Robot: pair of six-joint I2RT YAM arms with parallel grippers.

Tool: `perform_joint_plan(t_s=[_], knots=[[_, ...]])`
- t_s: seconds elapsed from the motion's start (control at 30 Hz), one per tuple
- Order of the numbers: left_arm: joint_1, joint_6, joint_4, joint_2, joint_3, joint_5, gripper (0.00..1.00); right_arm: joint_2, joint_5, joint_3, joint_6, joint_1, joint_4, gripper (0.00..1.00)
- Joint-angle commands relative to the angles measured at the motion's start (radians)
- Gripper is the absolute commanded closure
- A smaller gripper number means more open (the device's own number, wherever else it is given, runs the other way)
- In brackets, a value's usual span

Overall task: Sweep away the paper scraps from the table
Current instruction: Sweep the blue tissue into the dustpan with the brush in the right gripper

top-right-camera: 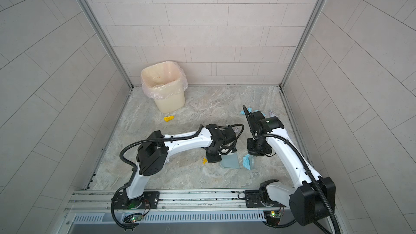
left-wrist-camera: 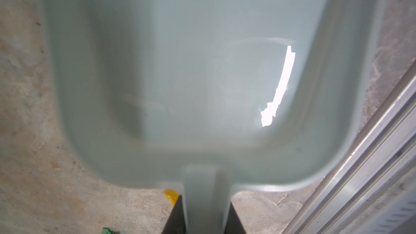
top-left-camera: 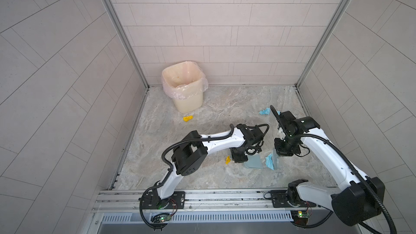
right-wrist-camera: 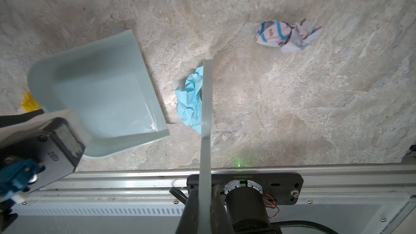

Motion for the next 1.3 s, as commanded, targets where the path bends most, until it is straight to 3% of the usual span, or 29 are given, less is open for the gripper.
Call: perform_joint_plan(t_s=[0.0,0.1,0.33,1.27], knots=[[-0.004,0.026,-0.021,0.012,0.019,0.014,1.00,0.001,-0.021,0.020,0.005,0.017,-0.005,1.00],[-0.002,0.026,-0.009,0.008,0.007,0.021,1.00,0.002,-0.014,0.034,-0.005,0.020,-0.020,1.00],[-0.002,0.030,0.000,0.006,-0.008,0.022,1.00,0.037,0.125,0.068,-0.039,0.007,-0.085,1.00],[0.016,0.043,0.054,0.008,-0.063,0.046,1.00,0.101,-0.039,0.075,-0.078,0.040,-0.012,1.00]])
